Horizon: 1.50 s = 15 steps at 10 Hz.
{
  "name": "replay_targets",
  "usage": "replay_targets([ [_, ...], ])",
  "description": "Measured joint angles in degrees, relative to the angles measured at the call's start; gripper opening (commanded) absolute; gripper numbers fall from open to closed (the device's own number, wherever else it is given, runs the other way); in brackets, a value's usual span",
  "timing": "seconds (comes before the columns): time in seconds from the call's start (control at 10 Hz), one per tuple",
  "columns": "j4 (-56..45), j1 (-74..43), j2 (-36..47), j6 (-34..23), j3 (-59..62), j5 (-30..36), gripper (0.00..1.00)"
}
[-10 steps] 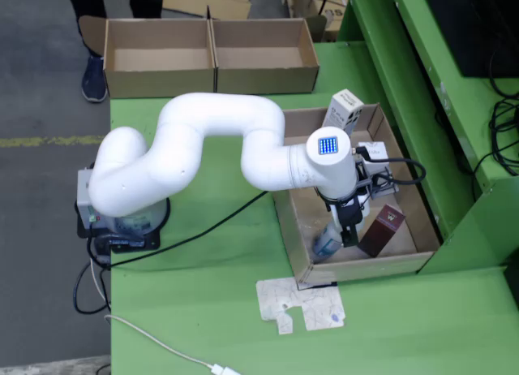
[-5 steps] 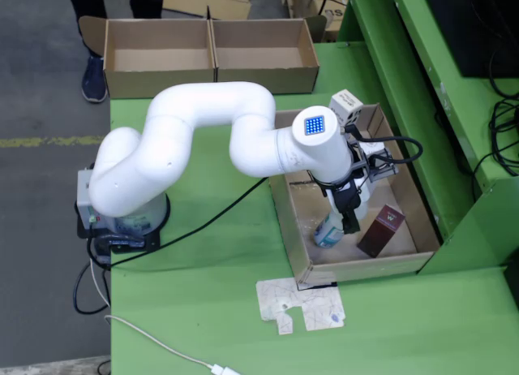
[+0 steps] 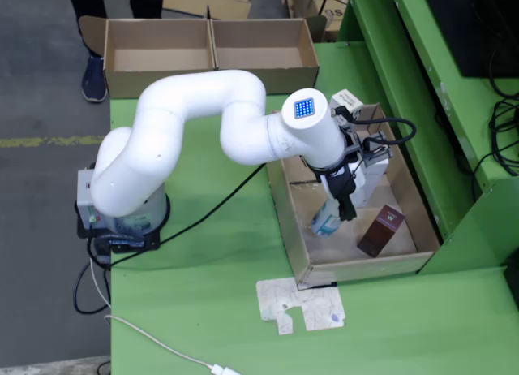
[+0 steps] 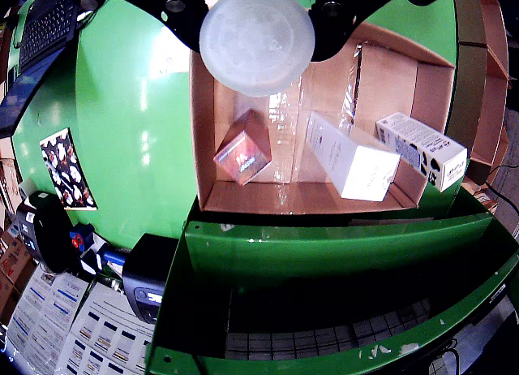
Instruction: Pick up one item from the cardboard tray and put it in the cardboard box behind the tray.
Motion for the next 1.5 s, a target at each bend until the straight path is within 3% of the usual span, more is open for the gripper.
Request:
replay_targets([
  [0.8, -2.99, -0.44, 2.54, 1.32, 2.64, -0.8, 0.0],
  [1.5, -16.08, -1.05, -6.86, 2.11, 22.15, -0.8, 0.0],
])
